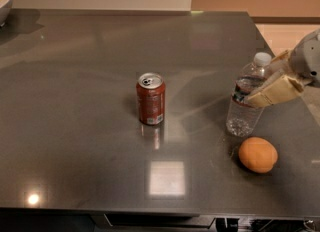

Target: Move water bottle near orange

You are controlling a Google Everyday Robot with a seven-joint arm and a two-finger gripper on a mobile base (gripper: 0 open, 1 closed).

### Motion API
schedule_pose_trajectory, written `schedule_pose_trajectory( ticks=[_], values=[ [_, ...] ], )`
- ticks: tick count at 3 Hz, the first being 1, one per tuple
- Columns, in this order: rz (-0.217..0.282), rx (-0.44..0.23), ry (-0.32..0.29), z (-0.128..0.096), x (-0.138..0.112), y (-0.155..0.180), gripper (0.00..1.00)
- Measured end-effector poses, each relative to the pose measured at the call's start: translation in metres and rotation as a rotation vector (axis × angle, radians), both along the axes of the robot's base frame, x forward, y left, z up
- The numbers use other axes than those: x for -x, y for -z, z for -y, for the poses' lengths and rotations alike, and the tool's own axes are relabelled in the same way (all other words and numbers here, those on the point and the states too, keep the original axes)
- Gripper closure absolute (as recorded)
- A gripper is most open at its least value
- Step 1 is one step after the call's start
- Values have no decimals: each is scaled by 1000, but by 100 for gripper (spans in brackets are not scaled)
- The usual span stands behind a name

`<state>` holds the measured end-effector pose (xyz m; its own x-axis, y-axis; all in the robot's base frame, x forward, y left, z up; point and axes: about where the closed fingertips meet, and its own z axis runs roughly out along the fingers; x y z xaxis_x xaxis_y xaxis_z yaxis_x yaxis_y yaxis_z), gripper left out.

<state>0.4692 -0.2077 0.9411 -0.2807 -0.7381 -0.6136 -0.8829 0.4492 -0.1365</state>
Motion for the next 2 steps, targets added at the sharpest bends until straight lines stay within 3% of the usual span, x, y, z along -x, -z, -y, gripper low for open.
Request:
schedule_pose_trajectory(
  ticks=[2],
  values=[
    [-18, -19, 15, 4, 3, 7, 36]
  ],
)
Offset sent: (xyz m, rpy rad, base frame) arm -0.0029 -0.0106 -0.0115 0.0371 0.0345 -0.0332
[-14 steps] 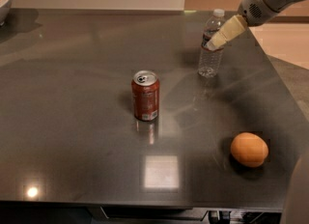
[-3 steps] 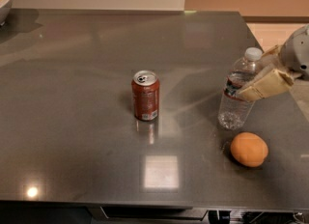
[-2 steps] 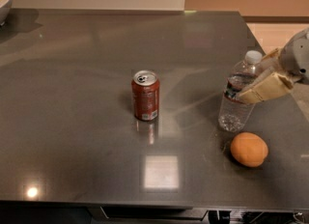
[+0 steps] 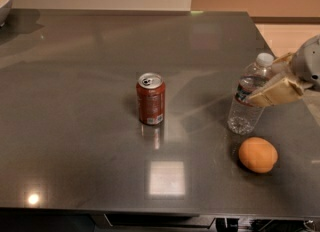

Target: Move water bottle near orange

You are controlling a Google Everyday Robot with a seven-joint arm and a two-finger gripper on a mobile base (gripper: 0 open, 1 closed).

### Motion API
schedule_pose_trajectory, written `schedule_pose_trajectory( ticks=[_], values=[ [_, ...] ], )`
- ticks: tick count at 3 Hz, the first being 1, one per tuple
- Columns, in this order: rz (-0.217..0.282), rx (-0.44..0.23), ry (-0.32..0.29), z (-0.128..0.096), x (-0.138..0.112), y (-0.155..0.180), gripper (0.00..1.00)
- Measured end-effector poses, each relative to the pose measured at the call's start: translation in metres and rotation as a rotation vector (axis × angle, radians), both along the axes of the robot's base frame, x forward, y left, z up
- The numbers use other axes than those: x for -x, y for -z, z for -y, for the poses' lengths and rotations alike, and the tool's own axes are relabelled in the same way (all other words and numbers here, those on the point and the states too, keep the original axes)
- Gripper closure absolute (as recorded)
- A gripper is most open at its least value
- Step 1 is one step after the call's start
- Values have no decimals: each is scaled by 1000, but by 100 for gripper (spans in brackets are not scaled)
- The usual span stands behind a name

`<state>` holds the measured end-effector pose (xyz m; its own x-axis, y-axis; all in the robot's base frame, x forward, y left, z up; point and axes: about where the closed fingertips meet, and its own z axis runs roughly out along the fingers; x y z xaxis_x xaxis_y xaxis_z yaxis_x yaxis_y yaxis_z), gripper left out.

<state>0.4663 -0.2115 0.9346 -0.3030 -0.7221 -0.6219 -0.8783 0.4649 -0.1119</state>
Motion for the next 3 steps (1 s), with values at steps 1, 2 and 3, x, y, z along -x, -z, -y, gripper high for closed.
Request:
schedule_pose_trajectory(
  ticks=[1, 2, 3],
  values=[
    [-10, -12, 5, 2, 0, 3, 13],
    [-23, -24, 7, 4, 1, 7, 0],
    [-23, -24, 7, 4, 1, 7, 0]
  ],
)
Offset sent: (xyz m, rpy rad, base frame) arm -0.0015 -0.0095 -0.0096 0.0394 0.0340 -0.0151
